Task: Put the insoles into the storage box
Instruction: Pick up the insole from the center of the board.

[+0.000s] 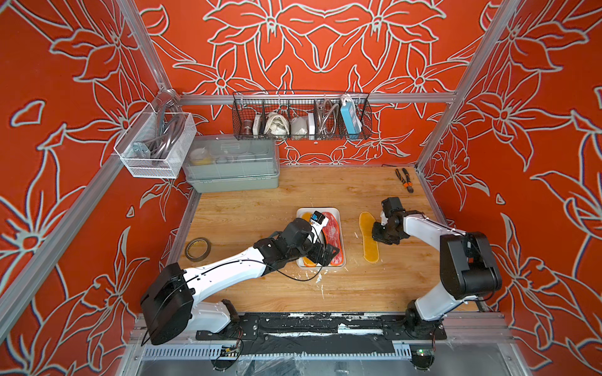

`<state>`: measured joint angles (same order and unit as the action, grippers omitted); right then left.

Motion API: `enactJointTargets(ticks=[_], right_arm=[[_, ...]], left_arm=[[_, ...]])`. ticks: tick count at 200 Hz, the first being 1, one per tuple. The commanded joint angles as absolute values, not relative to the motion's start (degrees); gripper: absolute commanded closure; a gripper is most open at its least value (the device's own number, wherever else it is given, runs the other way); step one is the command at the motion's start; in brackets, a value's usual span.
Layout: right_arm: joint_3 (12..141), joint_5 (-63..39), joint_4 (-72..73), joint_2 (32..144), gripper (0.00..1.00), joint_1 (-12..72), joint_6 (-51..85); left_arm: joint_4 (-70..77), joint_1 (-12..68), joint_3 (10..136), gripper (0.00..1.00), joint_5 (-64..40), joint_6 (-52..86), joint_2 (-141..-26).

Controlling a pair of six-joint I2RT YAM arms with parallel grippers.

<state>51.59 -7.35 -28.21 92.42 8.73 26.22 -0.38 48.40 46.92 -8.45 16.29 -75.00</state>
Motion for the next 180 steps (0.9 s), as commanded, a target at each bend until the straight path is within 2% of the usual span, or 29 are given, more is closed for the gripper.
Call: enactJointTargets(ticks=[1,44,50,115,151,180], right_arm=[[50.51,-6.11,-27.74,93.12,0.82,8.95,26.46],[50.03,-7.63,-26.57,93.96,0.93,8.96,26.89],[50.06,-7.81,-26.47,94.11,1.0,8.92,26.97],[47.79,-14.47,-23.62,89.57,1.0,7.44,28.34],[45.37,-23.63,-20.7,85.92,1.0,4.04,29.74],[44.79,-26.44,-20.62,84.5,1.0,2.99,29.79]], left_arm=[[0.42,48.69,46.52,0.01,-7.47,15.83,-74.76],[0.53,48.7,45.88,0.01,-6.38,16.02,-74.29],[0.44,48.69,45.79,0.01,-6.25,16.08,-74.12],[0.62,48.69,45.19,0.01,-6.15,15.95,-73.48],[0.62,48.69,45.18,0.01,-5.99,15.65,-73.21],[0.61,48.69,45.2,0.01,-5.96,15.53,-73.22]])
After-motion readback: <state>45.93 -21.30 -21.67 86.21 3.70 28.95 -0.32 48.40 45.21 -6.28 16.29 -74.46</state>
